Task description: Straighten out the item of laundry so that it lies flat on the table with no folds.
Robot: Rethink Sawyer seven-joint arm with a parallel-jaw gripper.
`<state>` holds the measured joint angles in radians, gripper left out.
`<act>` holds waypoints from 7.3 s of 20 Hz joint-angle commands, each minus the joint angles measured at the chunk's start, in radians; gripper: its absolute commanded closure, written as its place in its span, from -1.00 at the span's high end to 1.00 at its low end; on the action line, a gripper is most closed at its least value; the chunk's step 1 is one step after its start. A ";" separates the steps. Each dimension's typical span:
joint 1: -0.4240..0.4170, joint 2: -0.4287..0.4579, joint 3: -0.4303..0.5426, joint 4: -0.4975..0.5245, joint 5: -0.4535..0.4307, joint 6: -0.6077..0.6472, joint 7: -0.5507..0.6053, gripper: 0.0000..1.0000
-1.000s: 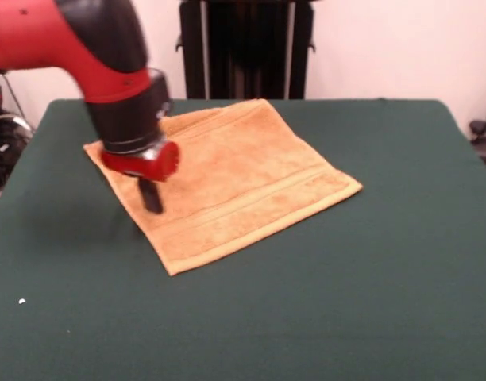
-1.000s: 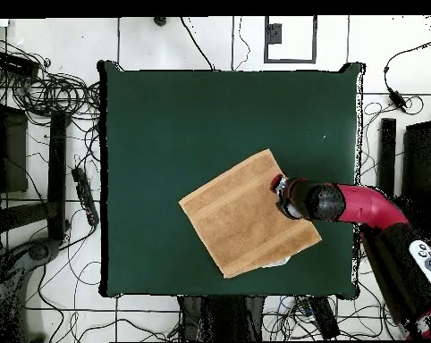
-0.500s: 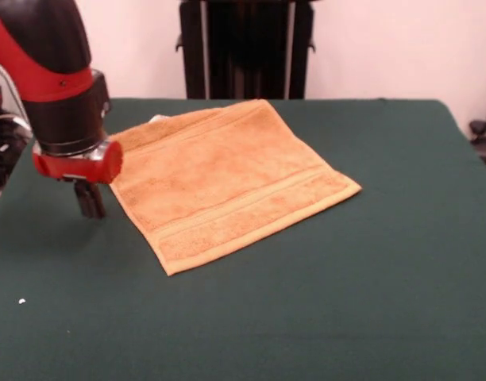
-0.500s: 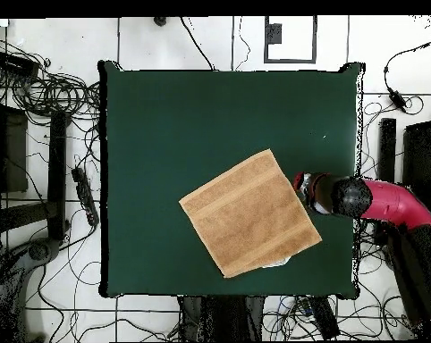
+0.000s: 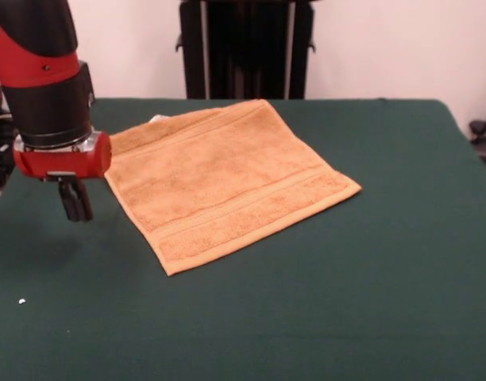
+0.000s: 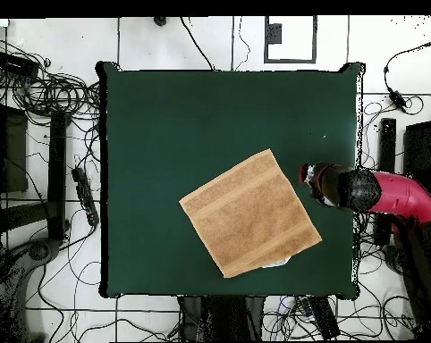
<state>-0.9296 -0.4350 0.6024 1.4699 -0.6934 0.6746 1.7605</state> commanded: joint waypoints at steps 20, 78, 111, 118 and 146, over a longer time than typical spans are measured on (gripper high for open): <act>0.176 0.161 -0.030 0.101 0.067 -0.297 0.222 -1.00; 0.333 -0.026 -0.299 0.347 0.445 -0.455 0.219 -1.00; 0.402 0.247 -0.379 0.194 0.503 -0.773 0.278 1.00; 0.355 0.202 -0.332 0.205 0.474 -0.664 0.207 1.00; 0.217 -0.310 -0.210 0.428 0.505 -0.257 0.133 1.00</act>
<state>-0.7448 -0.8034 0.2429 1.7864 -0.2305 0.4701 1.8428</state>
